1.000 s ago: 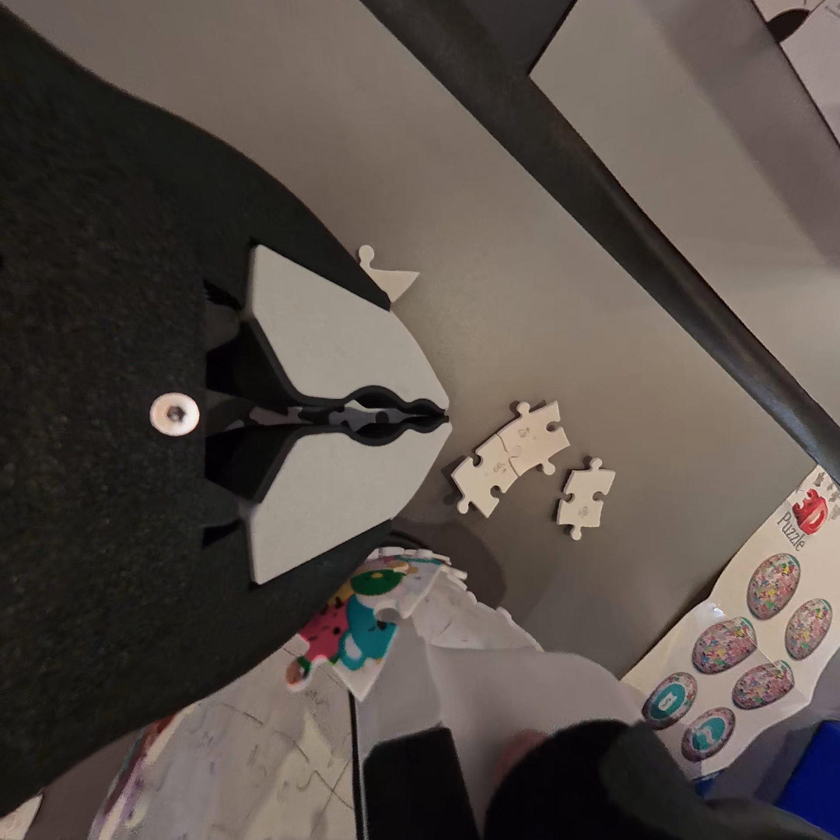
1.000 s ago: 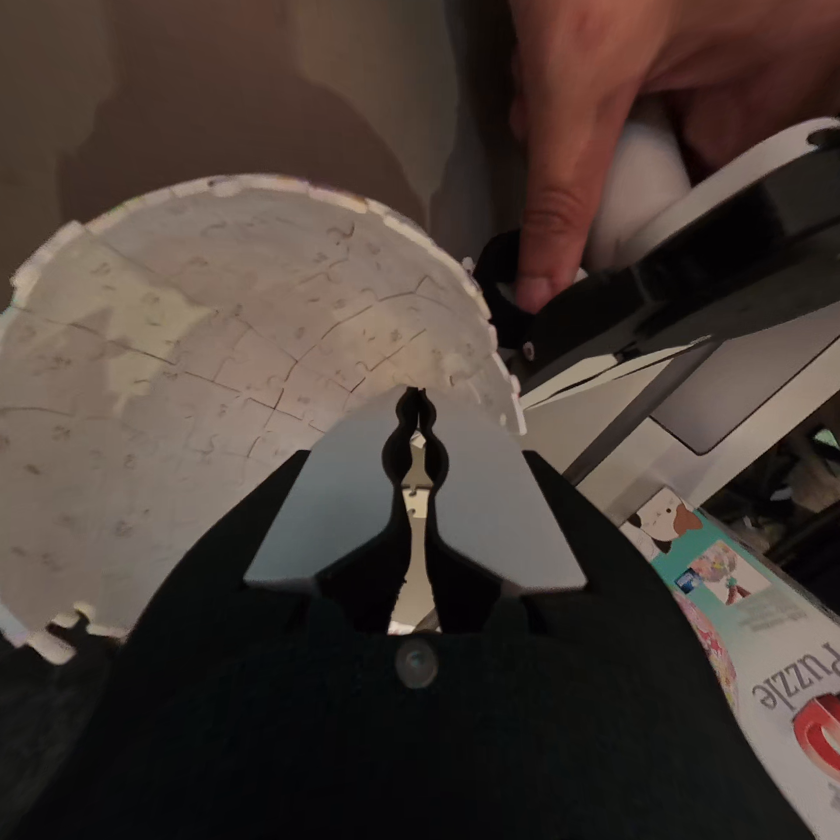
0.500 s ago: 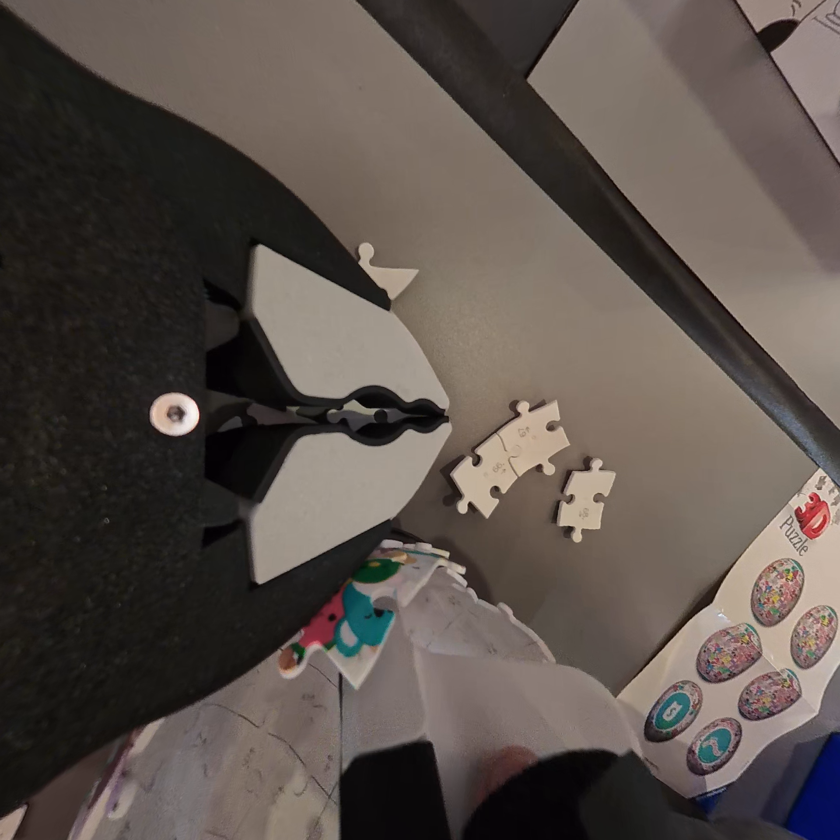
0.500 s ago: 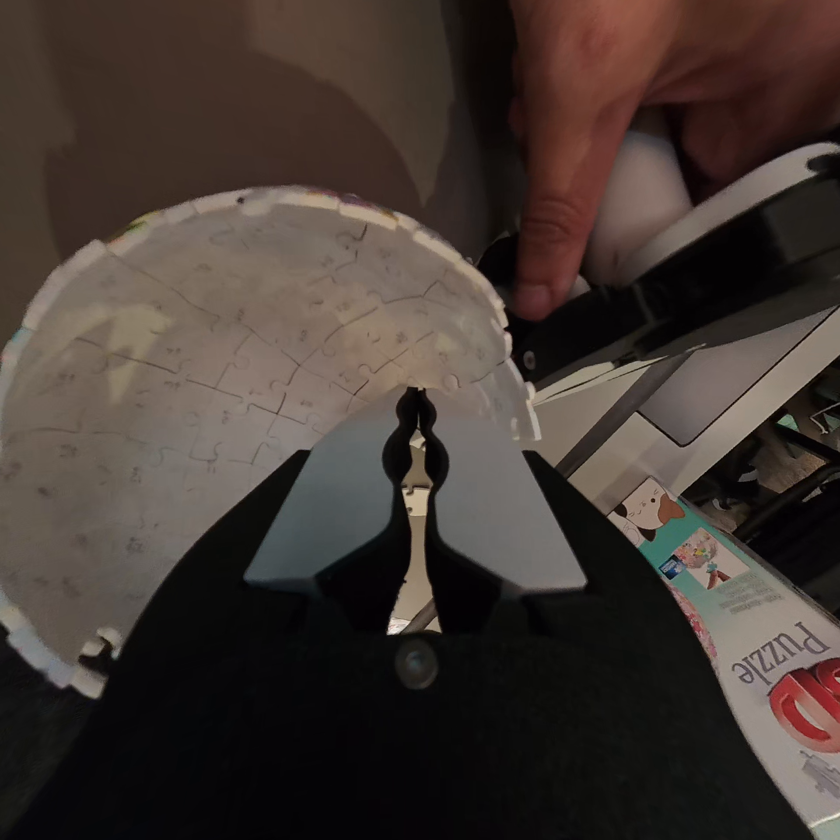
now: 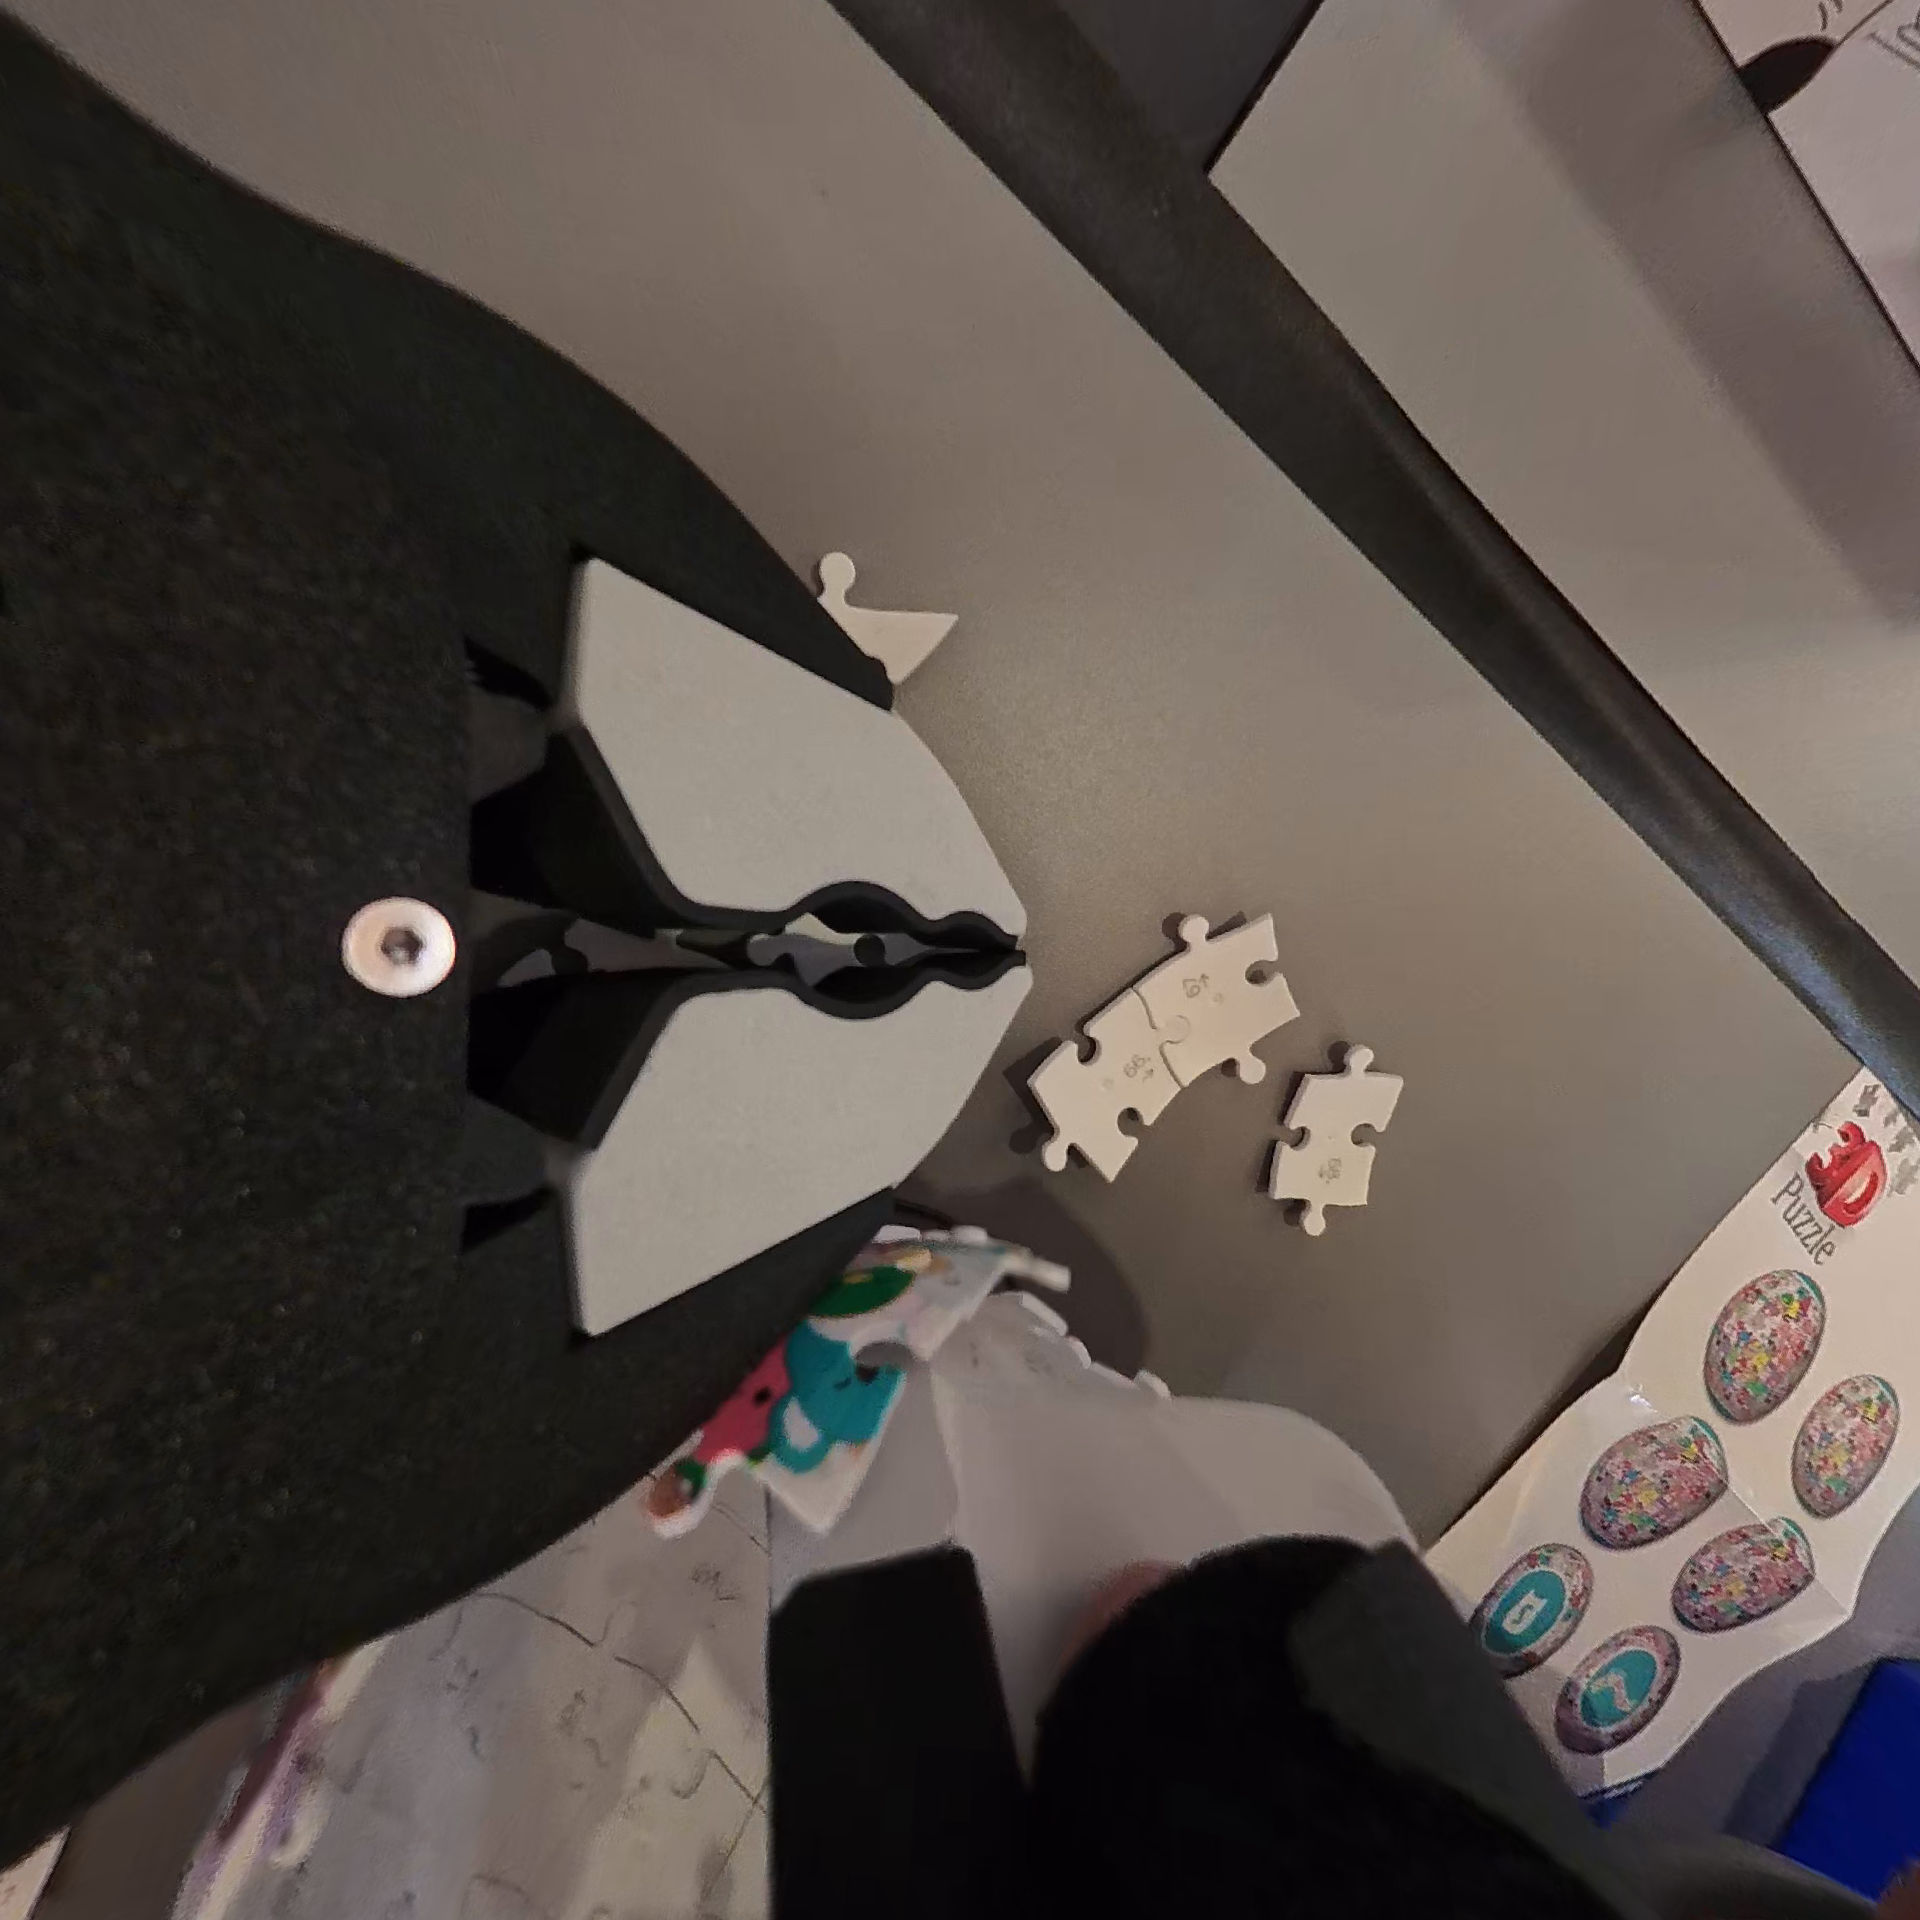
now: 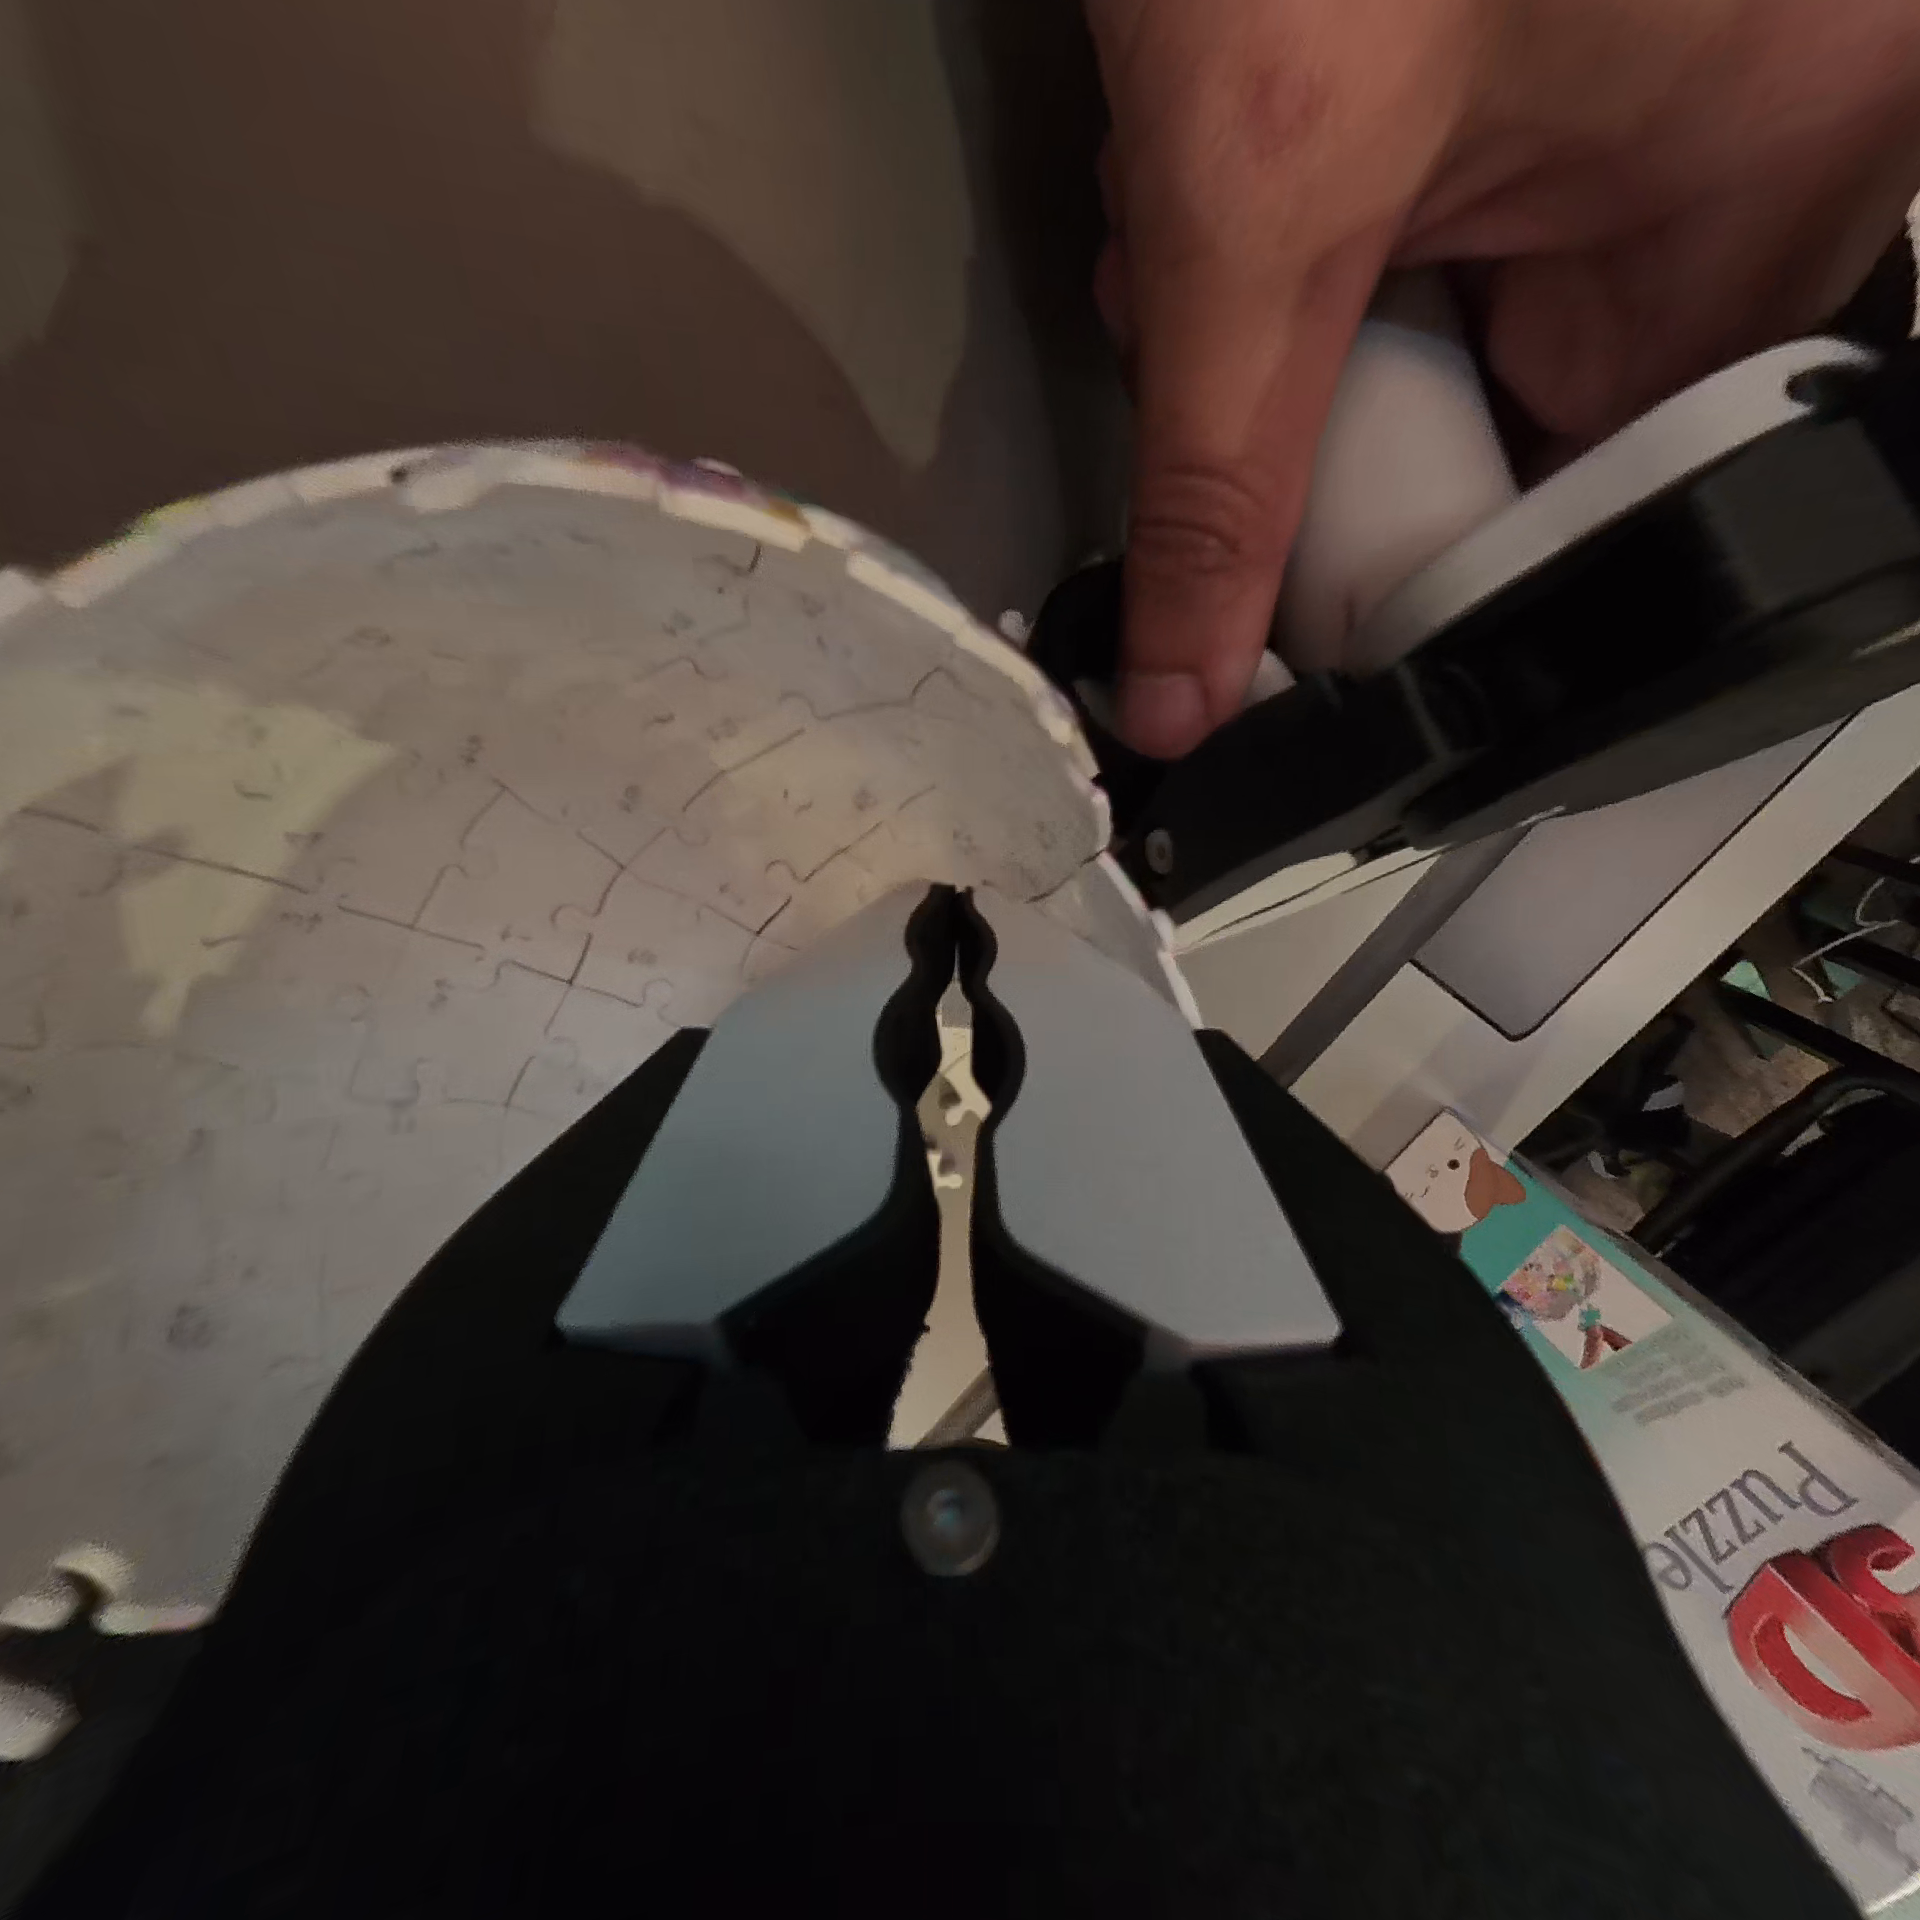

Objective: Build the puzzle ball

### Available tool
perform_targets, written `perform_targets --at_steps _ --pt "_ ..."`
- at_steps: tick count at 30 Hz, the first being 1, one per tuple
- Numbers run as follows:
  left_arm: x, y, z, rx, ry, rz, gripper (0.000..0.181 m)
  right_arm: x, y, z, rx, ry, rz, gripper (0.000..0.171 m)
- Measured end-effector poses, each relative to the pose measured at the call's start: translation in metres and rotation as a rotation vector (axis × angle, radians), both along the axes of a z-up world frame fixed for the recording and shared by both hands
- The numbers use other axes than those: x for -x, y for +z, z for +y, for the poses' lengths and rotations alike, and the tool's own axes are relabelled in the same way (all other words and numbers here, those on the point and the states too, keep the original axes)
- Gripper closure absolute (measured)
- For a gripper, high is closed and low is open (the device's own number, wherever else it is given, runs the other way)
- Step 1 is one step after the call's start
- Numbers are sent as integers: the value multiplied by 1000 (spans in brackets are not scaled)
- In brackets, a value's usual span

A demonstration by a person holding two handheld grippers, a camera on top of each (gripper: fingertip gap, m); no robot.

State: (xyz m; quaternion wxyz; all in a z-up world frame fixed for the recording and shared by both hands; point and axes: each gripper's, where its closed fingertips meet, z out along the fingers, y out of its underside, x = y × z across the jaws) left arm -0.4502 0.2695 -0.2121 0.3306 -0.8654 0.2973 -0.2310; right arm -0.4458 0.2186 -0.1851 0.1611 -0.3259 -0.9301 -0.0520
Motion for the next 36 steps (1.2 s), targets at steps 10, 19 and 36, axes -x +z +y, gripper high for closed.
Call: perform_targets --at_steps 10,19,36 --pt "-2 2 -3 37 -12 -48 181 3 1 -1 9 12 26 171" --pt "-3 2 -5 44 -24 -53 181 3 -1 -1 9 21 28 171" --pt "3 4 -5 53 17 -88 181 -8 48 1 192 32 149 171"
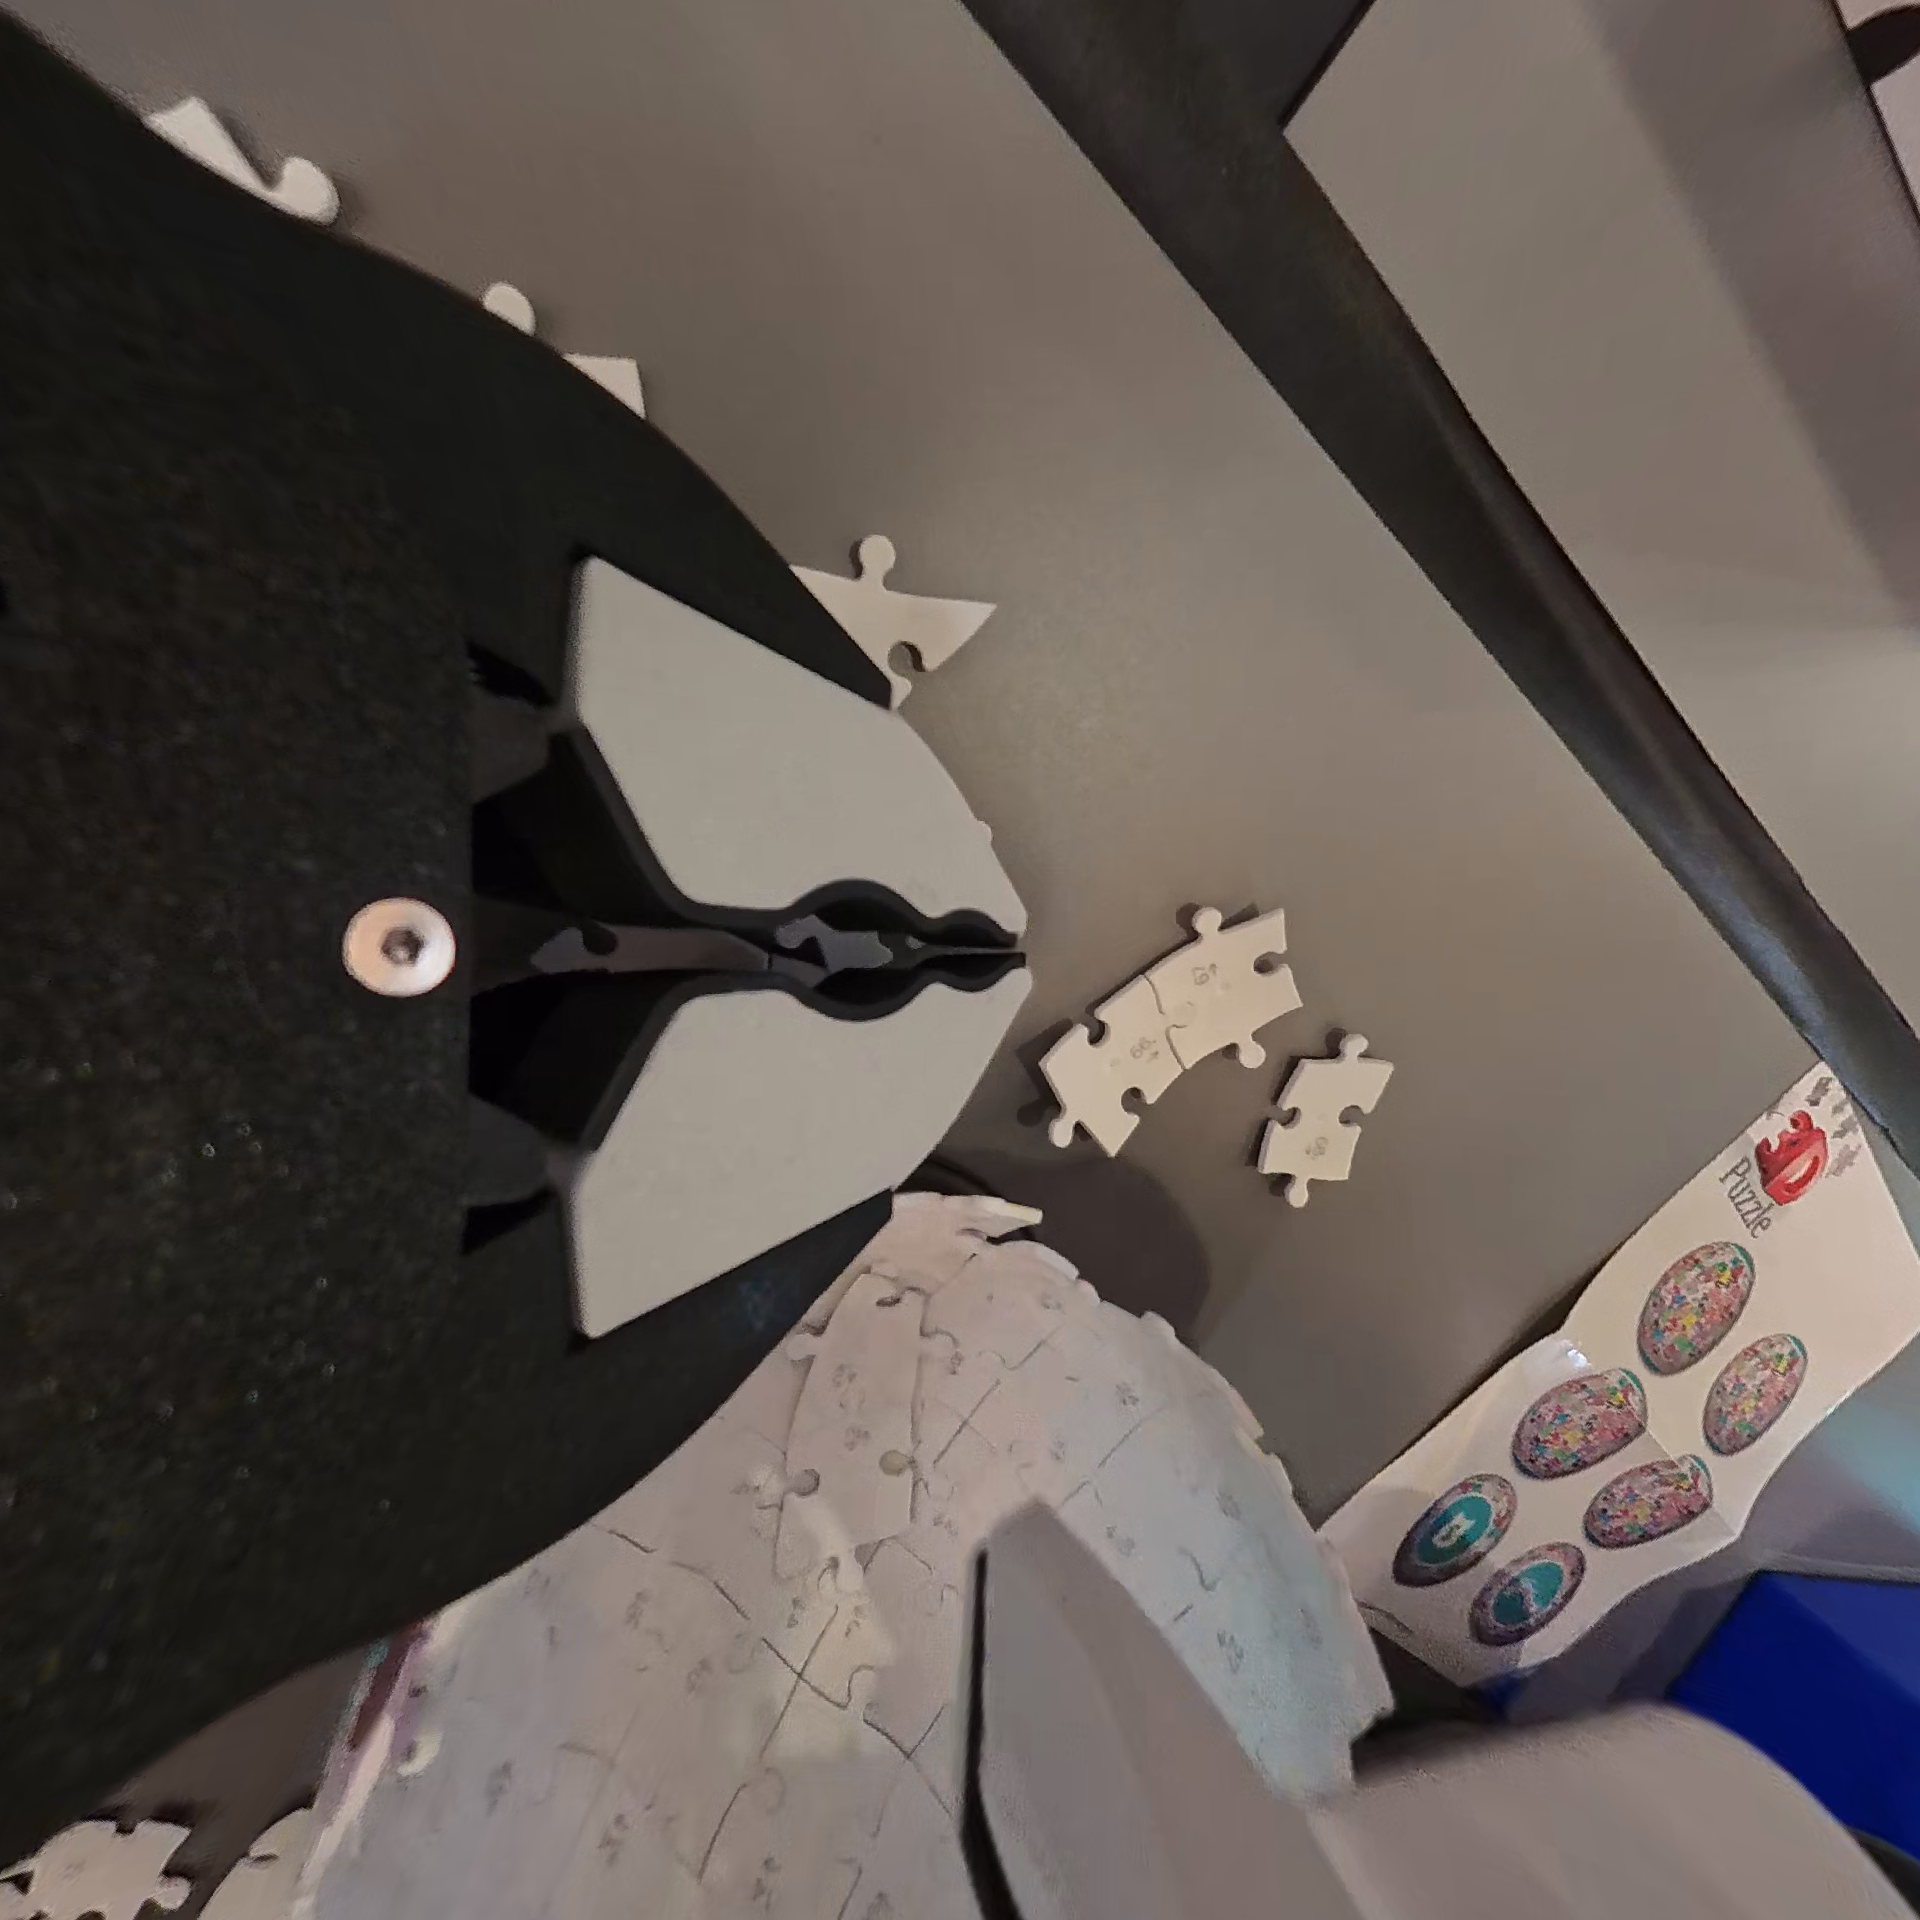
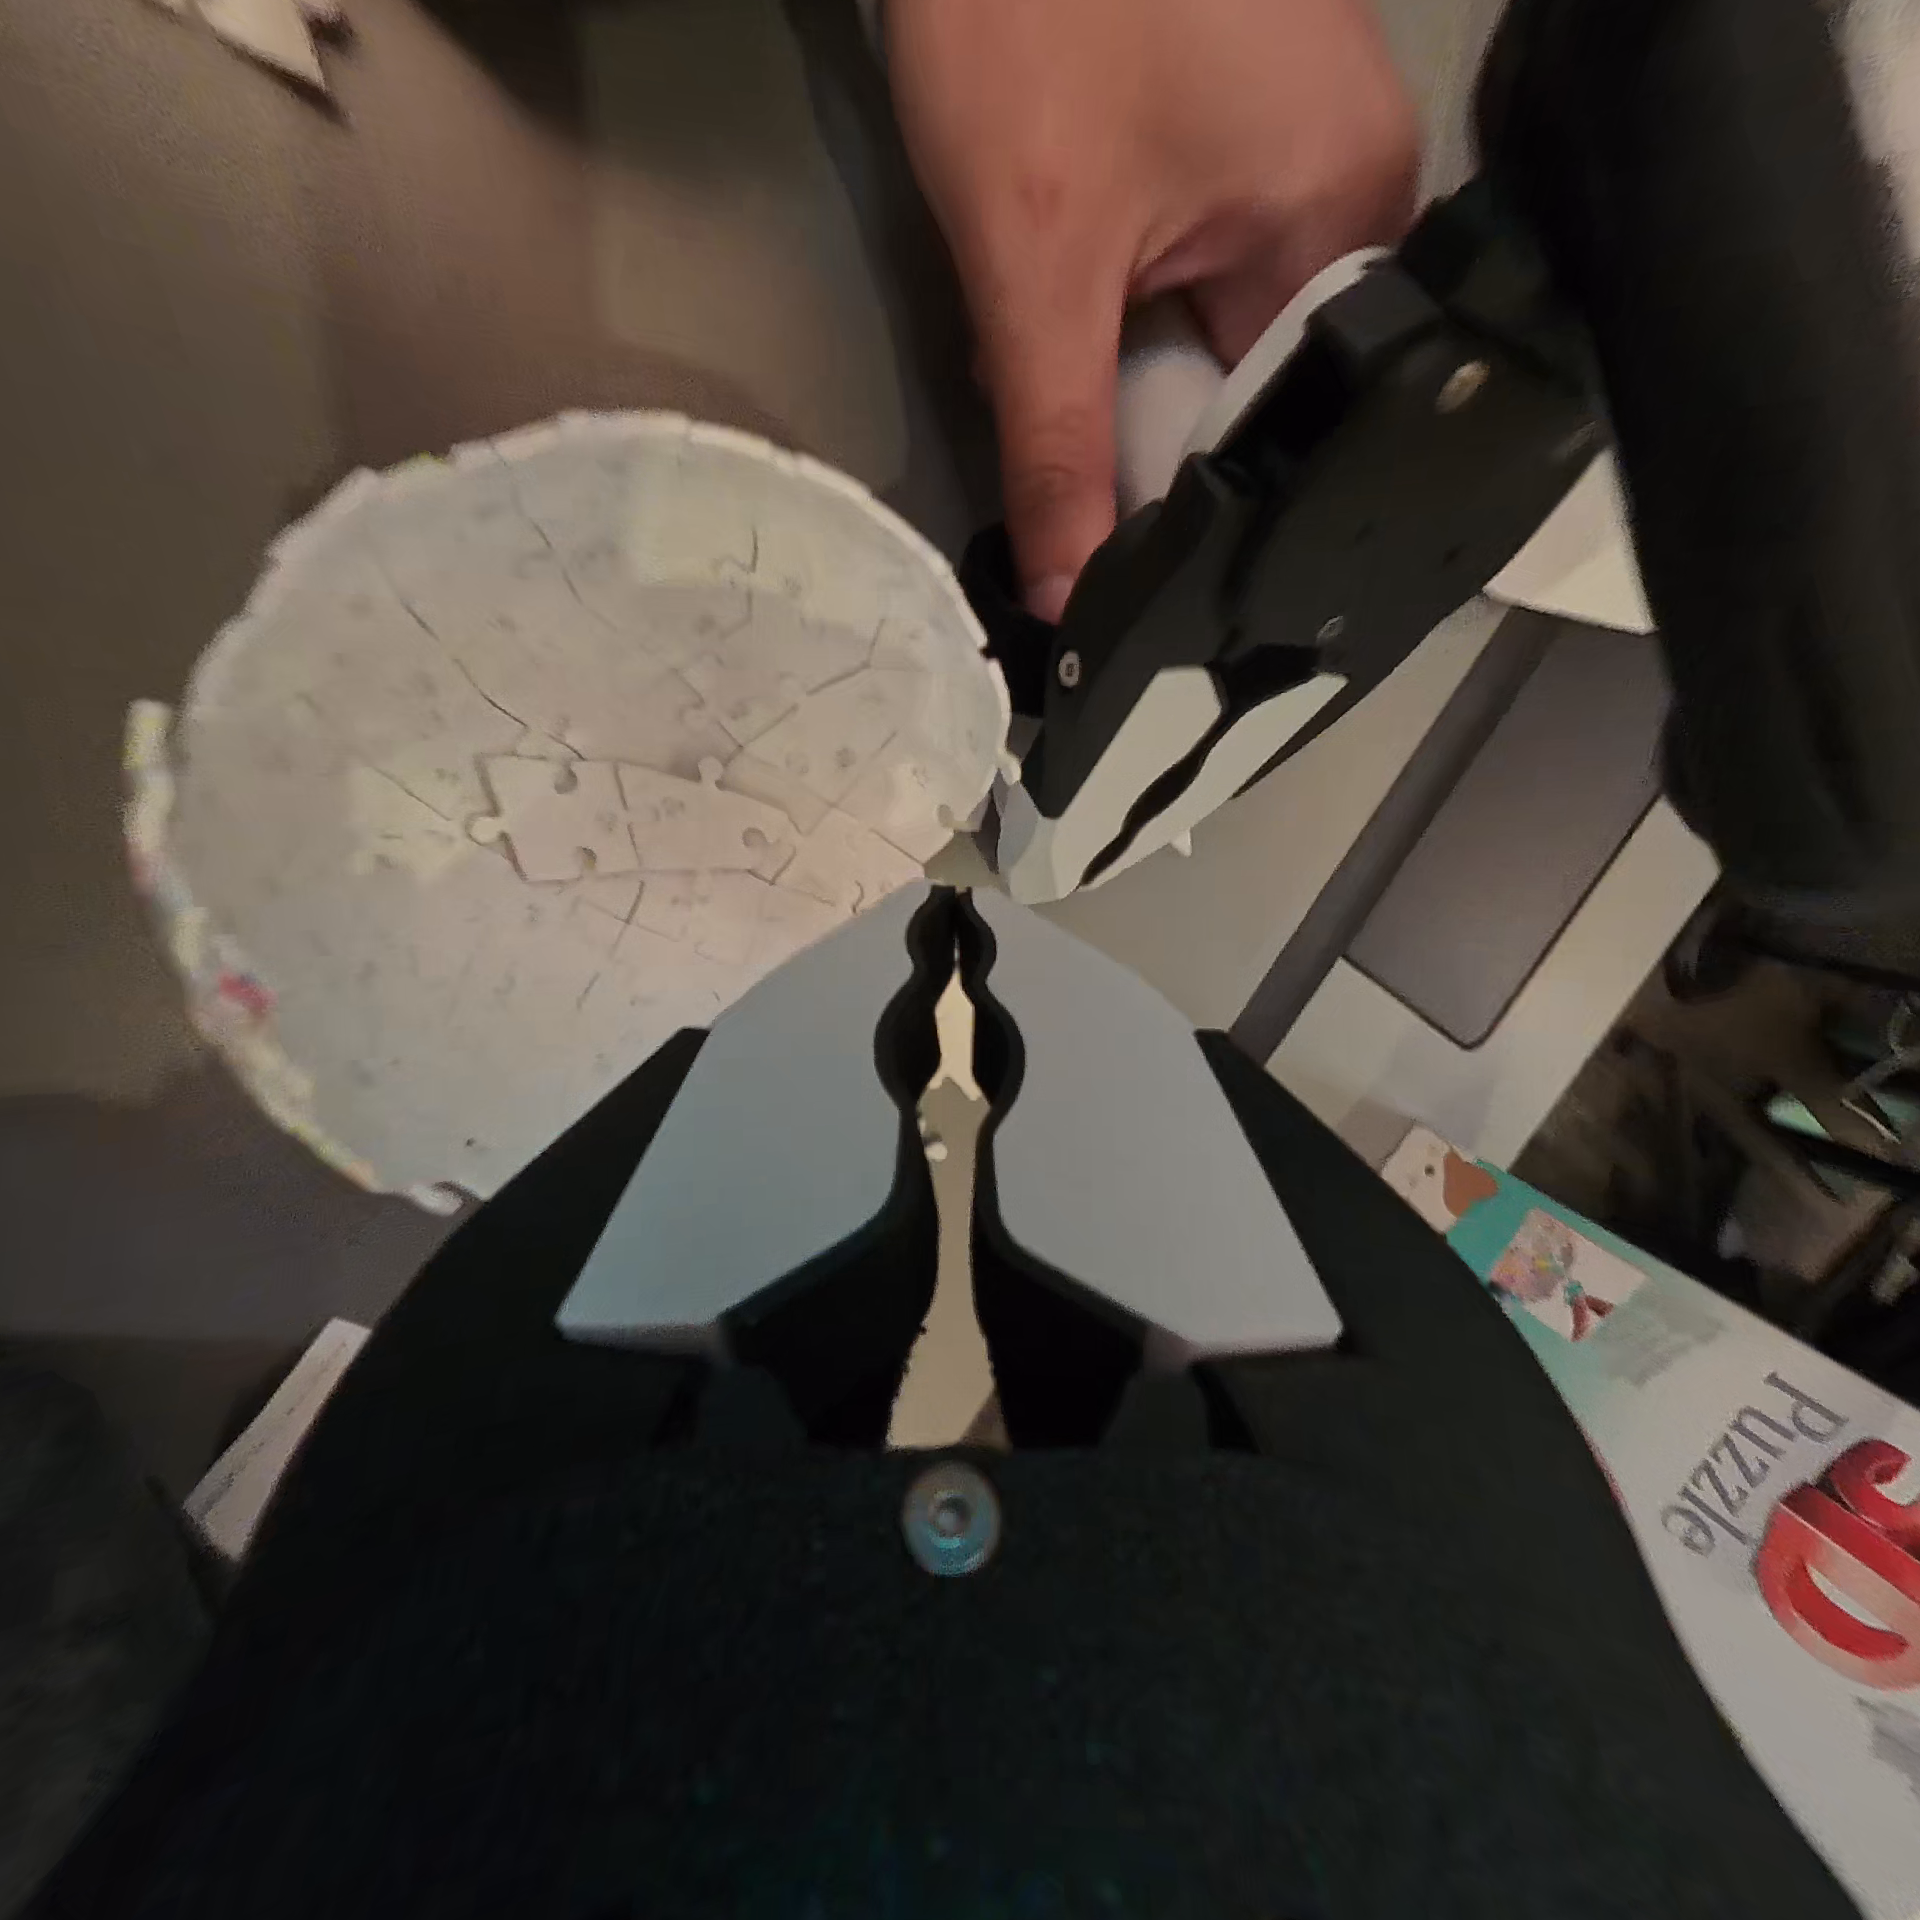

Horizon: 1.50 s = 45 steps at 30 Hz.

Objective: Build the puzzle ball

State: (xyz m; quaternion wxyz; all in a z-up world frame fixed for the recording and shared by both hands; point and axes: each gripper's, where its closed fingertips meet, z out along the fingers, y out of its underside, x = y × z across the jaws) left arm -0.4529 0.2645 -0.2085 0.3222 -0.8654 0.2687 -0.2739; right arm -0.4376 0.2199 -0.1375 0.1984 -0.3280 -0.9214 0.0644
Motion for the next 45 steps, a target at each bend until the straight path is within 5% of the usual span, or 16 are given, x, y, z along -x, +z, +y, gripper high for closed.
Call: perform_targets --at_steps 2,8,15,24,32,35,40,45 --pt "1 3 0 -3 4 -22 174 0 11 -10 140 30 36 171" --pt "12 31 6 -111 60 -174 164 -5 2 -22 370 80 -140 129" --pt "36 51 14 -193 137 -276 161 -16 -5 -34 353 342 -225 138" --pt "26 42 12 -161 88 -227 160 -17 -15 -31 261 354 -231 137" --pt "37 48 16 -216 143 -225 160 -11 115 -20 266 -47 260 130" --pt "39 48 12 -219 159 -223 159 -14 139 -27 234 -98 423 138" --pt "34 46 6 -205 139 -217 159 -7 89 -41 246 -158 46 106" --pt "30 43 4 -208 120 -179 159 -10 25 -39 262 -234 -271 110"
